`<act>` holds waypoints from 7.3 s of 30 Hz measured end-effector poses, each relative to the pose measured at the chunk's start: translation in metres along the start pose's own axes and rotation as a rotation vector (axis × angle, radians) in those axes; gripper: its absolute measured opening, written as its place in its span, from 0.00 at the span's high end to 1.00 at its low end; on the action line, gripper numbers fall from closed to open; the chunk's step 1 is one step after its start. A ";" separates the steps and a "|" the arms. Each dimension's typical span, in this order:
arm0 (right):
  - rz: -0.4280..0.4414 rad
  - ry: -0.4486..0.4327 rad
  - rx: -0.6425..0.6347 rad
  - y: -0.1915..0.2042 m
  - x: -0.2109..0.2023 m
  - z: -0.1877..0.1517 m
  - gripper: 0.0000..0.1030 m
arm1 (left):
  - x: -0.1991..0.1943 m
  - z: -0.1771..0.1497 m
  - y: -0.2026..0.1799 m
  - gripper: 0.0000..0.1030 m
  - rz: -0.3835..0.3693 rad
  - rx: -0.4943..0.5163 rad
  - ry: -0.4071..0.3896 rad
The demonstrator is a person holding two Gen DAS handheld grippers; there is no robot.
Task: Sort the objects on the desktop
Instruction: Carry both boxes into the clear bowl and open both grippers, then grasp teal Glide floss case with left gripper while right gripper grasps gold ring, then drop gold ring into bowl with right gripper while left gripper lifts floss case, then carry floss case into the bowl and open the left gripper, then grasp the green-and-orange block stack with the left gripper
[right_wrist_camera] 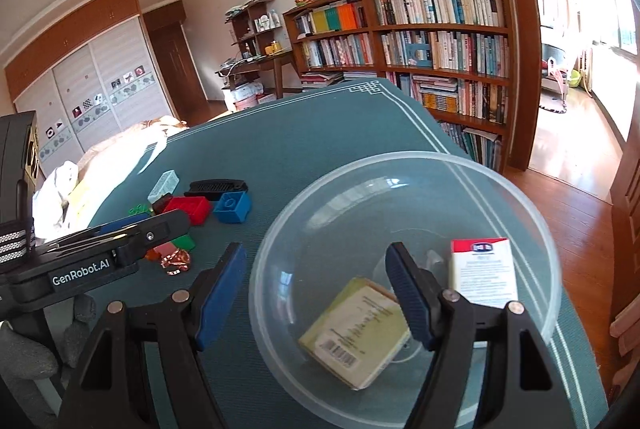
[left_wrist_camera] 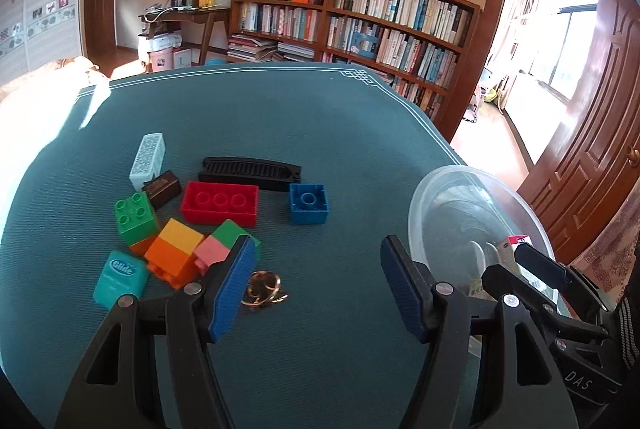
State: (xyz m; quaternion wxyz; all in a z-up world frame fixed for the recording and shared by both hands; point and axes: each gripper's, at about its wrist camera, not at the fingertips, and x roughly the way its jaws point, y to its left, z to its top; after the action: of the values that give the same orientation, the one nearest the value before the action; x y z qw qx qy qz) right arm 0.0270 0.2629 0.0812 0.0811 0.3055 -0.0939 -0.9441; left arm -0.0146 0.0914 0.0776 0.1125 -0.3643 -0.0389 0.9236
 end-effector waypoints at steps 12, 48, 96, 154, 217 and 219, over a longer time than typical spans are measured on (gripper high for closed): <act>0.151 0.038 -0.088 0.067 0.020 -0.013 0.26 | -0.009 -0.017 0.065 0.34 0.134 -0.078 0.015; 0.214 0.205 -0.149 0.118 0.084 -0.024 0.26 | 0.022 -0.038 0.107 0.54 0.297 -0.043 0.046; 0.232 0.159 -0.131 0.108 0.056 -0.022 0.62 | 0.001 -0.054 0.084 0.56 0.269 -0.088 0.062; -0.025 0.011 0.130 -0.021 0.014 0.005 0.33 | -0.002 -0.074 0.036 0.47 0.176 0.011 0.124; -0.074 -0.019 0.137 -0.029 0.006 0.006 0.28 | 0.024 -0.001 -0.024 0.45 -0.040 0.010 0.034; -0.066 -0.028 0.111 -0.020 0.005 0.007 0.28 | 0.022 -0.001 -0.017 0.45 -0.022 -0.004 0.032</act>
State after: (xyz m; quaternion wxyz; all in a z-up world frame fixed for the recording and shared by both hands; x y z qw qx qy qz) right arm 0.0172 0.2824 0.0793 0.0318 0.2992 -0.1370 -0.9438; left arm -0.0262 0.1127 0.0651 0.1223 -0.3787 -0.0429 0.9164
